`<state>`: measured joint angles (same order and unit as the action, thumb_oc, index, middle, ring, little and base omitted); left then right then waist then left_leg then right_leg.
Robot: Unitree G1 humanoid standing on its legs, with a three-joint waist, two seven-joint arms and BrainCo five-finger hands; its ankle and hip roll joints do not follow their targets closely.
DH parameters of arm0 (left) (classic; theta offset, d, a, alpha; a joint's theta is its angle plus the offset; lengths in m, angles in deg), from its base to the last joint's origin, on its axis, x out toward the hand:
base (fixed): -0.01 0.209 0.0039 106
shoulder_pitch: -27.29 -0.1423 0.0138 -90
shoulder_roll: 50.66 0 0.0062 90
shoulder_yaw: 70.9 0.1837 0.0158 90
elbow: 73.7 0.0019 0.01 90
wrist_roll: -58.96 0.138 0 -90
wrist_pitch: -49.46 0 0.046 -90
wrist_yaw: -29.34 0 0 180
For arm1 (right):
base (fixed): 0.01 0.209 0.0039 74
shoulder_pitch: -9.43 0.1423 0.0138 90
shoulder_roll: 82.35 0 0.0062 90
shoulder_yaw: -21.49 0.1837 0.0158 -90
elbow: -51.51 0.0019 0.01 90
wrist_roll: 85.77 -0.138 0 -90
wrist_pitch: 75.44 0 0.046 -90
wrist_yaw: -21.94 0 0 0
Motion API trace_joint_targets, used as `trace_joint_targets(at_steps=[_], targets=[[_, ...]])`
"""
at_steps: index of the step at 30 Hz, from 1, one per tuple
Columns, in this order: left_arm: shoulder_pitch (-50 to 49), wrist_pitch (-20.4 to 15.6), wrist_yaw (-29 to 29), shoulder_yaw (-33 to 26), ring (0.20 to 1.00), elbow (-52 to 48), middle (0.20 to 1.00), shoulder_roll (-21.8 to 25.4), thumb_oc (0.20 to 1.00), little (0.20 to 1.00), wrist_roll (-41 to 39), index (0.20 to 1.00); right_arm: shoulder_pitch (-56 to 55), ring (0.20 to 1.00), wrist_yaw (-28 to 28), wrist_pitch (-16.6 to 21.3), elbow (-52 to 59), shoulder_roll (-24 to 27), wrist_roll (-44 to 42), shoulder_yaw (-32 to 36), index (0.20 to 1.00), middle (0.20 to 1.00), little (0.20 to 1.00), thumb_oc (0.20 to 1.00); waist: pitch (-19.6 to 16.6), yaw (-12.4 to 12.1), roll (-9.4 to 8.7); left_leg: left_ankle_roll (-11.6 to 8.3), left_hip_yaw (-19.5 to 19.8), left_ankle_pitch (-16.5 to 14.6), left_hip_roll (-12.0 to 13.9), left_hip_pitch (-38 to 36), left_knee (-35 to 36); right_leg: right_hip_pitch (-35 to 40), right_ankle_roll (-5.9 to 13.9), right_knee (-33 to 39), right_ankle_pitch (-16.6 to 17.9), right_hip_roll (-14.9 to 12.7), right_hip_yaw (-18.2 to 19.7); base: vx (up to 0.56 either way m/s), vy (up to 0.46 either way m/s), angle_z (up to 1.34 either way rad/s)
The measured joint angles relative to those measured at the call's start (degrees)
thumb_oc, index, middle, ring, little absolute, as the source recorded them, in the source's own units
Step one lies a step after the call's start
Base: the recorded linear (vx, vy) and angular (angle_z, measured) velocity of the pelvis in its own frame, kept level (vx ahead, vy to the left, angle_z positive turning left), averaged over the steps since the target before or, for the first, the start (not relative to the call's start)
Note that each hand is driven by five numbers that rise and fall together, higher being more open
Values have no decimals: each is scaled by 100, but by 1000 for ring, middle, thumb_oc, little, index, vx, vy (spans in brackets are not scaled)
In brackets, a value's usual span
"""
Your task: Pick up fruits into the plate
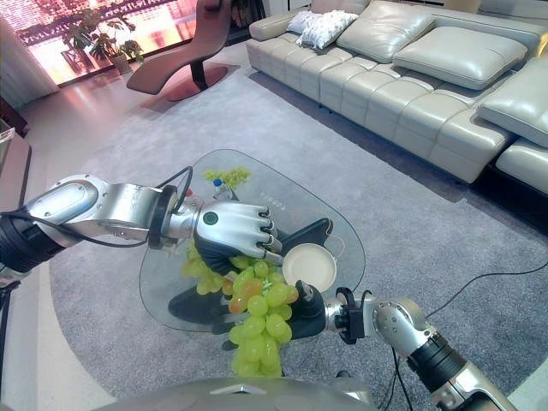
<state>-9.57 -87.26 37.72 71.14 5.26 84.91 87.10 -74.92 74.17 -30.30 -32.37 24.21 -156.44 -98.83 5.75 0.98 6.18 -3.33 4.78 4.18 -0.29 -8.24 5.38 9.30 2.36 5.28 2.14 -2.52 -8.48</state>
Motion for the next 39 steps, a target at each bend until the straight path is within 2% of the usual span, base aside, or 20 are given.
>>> trace_joint_targets(at_steps=[8, 9, 10, 14, 39], targets=[[0, -4, 63, -1, 200, -59, 200, -56, 200, 200, -5, 200, 215, 1000, -110, 13, 90, -12, -5, -110, 1000, 1000, 1000, 1000, 0, -42, 0, 1, -4, 0, 1, 19, 0, -26, -1, 0, 0, 0, 3, -21, 5, 0], [0, -4, 80, -1, 200, -71, 200, -62, 200, 200, -5, 200, 220, 514, -130, 14, 90, -20, -12, -110, 514, 514, 514, 514, 0, -55, 0, 1, -4, 0, 1, 27, -1, -33, -1, -1, 1, 1, 3, 0, 0, 0], [0, -4, 98, -1, 200, -88, 200, -63, 200, 200, -5, 200, 226, 200, -175, 20, 90, -21, -17, -111, 200, 200, 200, 200, -1, -62, -1, 2, -4, 1, 0, 41, -1, -51, -2, -1, 2, 0, 4, 0, 0, 0], [25, -4, 98, -1, 200, -115, 200, -113, 200, 200, -6, 200, 243, 200, -334, 47, 90, -23, -16, -124, 200, 200, 200, 200, -2, -78, -2, 45, -4, 33, -2, 60, -4, -78, -26, -1, 20, 0, 3, 0, 0, 0], [90, -13, 99, -2, 200, -71, 200, -82, 200, 200, -1, 200, 241, 200, -337, 87, 90, 15, -27, -157, 200, 200, 200, 200, -2, -78, -4, 44, -12, 34, 3, 55, -3, -77, -25, -1, 20, 5, 6, 0, 0, 0]])
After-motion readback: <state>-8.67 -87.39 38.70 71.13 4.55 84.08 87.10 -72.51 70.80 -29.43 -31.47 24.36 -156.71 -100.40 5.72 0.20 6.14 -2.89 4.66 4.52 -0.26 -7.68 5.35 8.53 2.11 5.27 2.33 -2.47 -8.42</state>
